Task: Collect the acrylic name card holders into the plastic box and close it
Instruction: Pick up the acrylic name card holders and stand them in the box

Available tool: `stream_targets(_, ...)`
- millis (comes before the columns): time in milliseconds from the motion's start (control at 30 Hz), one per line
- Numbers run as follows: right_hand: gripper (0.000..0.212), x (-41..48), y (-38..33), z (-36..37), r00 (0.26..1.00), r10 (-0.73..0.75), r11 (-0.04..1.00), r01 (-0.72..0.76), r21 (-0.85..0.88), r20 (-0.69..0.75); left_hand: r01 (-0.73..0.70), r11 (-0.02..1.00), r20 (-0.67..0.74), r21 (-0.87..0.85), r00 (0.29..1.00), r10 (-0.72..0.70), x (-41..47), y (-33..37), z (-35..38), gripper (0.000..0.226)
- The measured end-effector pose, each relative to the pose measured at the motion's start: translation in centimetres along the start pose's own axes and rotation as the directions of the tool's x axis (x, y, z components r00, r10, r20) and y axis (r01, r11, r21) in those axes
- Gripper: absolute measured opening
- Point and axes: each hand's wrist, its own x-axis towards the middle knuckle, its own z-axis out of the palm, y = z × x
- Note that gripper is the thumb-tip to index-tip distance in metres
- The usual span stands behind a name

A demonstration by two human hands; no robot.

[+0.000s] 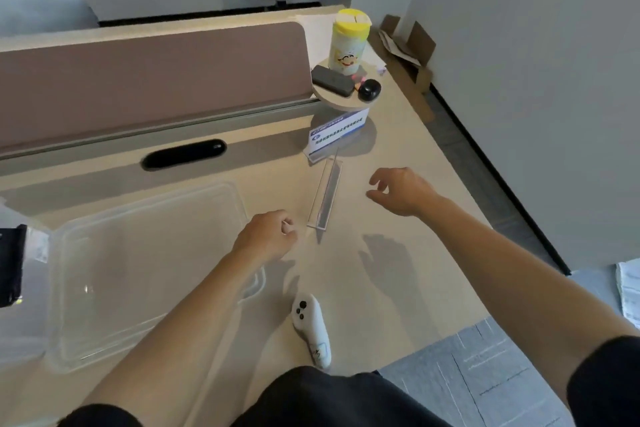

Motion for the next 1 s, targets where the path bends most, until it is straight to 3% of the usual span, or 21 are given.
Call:
stream_targets(200, 0.066, 9.9, 1.1, 0.4, 0.993, -0.089, 0.987, 0.079, 0.142, 0.071, 0.156, 0.983, -0.033, -0.092, 0.987, -0.160, 4.5, 3.2, 3.9, 0.048)
stream_targets(367, 0.074, 15.5, 1.6, 1.9, 0.978, -0.186, 0.881, 0.126, 0.456, 0.090, 0.280, 0.932, -0.040, -0.232, 0.954, -0.297, 7.9, 4.9, 6.2, 0.074)
stream_targets(467, 0.045, 17.9, 1.6, 3.5, 0.953, -0.255, 0.750, 0.088, 0.656, 0.163, 0.240, 0.933, -0.096, -0.266, 0.957, -0.274, 9.4, 5.3, 7.1, 0.056)
stream_targets(567, 0.043, 19.1, 1.8, 5.5, 0.938, -0.273, 0.670, 0.027, 0.741, 0.214, 0.176, 0.963, -0.118, -0.204, 0.972, -0.203, 10.1, 6.1, 7.8, 0.032)
stream_targets(767, 0.024, 19.4, 0.5, 7.3, 0.966, -0.217, 0.573, 0.011, 0.820, 0.138, 0.151, 0.978, -0.076, -0.142, 0.984, -0.162, 10.4, 6.2, 8.2, 0.034)
stream_targets(1000, 0.044, 16.8, -1.8, 7.1, 0.978, -0.197, 0.583, 0.060, 0.810, 0.069, 0.137, 0.974, -0.030, -0.178, 0.989, -0.145, 7.7, 5.5, 7.0, 0.033)
